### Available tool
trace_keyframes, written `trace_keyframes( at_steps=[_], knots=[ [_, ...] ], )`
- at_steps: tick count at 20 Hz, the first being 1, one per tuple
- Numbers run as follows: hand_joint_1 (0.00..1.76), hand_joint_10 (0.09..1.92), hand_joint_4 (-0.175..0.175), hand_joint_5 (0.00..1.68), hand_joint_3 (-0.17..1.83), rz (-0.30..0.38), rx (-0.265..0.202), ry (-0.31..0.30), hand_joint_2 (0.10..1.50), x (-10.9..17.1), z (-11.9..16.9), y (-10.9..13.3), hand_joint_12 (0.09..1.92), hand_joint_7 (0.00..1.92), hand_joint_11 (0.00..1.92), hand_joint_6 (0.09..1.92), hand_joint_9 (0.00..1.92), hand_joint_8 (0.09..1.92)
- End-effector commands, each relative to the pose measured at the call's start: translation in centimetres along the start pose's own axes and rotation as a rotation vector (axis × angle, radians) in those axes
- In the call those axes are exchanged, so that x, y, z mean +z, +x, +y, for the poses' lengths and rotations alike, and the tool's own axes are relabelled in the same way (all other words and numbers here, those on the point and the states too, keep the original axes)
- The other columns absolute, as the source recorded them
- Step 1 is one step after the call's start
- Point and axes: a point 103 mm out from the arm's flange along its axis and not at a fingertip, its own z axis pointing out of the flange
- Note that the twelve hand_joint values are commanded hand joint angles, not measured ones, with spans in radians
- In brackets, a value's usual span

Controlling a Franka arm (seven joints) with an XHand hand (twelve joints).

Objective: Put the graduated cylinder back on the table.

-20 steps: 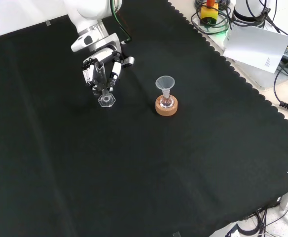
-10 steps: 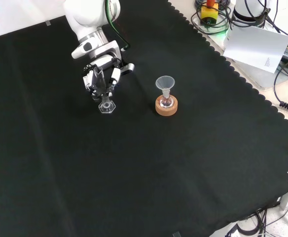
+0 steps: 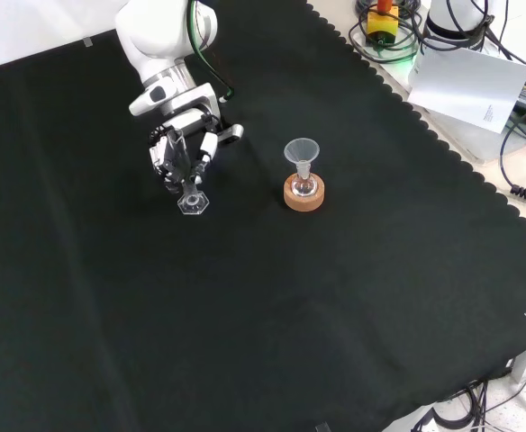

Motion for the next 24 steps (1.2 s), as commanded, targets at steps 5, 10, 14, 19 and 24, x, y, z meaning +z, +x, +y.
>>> trace_keyframes(
  at_steps=[5,10,14,19,24],
  knots=[
    [1.1,0.09,-0.131,0.85,0.0,0.006,0.006,0.016,1.19,0.5,0.0,0.1,0.84,0.96,1.13,1.2,1.29,0.54],
    [1.01,0.09,-0.062,0.8,-0.14,0.023,0.019,0.023,1.06,0.7,-0.1,0.2,1.05,0.76,0.84,0.76,1.16,0.59],
    [0.93,0.09,-0.045,0.69,-0.17,0.033,0.021,0.01,1.02,-0.2,-0.7,0.2,1.19,0.66,0.65,0.71,1.06,0.6],
    [0.89,0.09,-0.051,0.54,-0.17,0.029,0.028,0.017,1.0,-1.3,-0.9,0.4,1.25,0.6,0.58,0.67,1.01,0.6],
    [0.86,0.09,-0.061,0.44,-0.17,0.001,0.021,0.025,0.98,-2.7,-0.7,0.9,1.28,0.52,0.52,0.59,0.96,0.63]
  ],
)
